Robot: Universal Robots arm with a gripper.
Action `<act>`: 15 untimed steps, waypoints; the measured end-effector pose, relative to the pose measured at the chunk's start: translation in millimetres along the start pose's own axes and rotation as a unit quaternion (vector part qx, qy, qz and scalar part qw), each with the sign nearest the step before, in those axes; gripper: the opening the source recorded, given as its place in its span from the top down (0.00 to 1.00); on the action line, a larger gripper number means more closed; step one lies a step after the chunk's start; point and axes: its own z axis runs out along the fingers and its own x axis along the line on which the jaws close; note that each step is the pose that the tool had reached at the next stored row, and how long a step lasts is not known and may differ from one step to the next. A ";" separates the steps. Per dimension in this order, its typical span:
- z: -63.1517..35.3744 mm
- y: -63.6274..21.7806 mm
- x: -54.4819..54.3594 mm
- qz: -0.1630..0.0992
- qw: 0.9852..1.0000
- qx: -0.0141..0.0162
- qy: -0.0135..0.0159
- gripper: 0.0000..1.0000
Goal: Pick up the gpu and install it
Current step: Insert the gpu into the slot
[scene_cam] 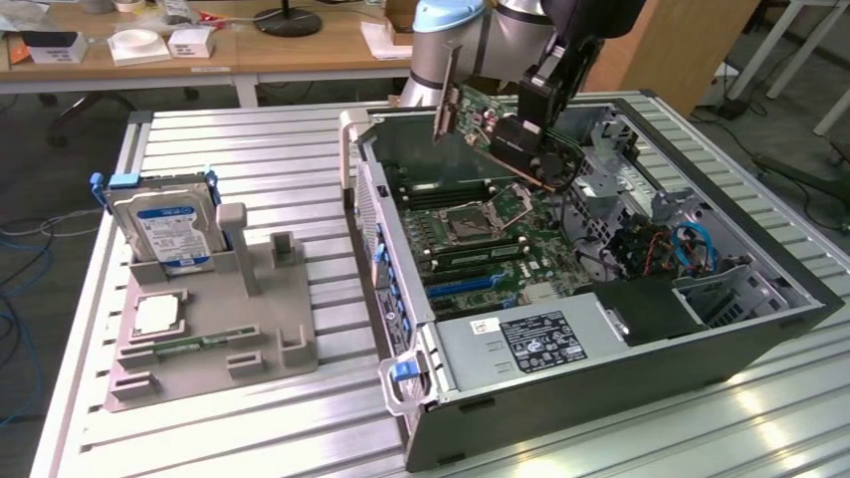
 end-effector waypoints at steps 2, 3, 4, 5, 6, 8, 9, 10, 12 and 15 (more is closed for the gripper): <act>0.0 0.0 0.0 -0.003 1.000 0.000 0.000 0.74; 0.0 0.0 0.0 -0.005 1.000 0.000 0.000 0.74; 0.0 0.0 0.0 -0.007 1.000 0.000 0.000 0.74; 0.0 0.0 0.0 -0.008 1.000 0.000 0.001 0.74; 0.0 0.0 0.0 -0.010 1.000 0.000 0.001 0.74; 0.0 0.0 0.0 -0.013 1.000 0.000 0.001 0.74; 0.0 0.0 0.0 -0.015 1.000 0.000 0.001 0.74; 0.0 0.0 0.0 -0.017 1.000 0.000 0.001 0.74; 0.0 0.0 0.0 -0.021 1.000 0.000 0.001 0.74; 0.0 0.0 0.0 -0.026 1.000 -0.001 0.002 0.74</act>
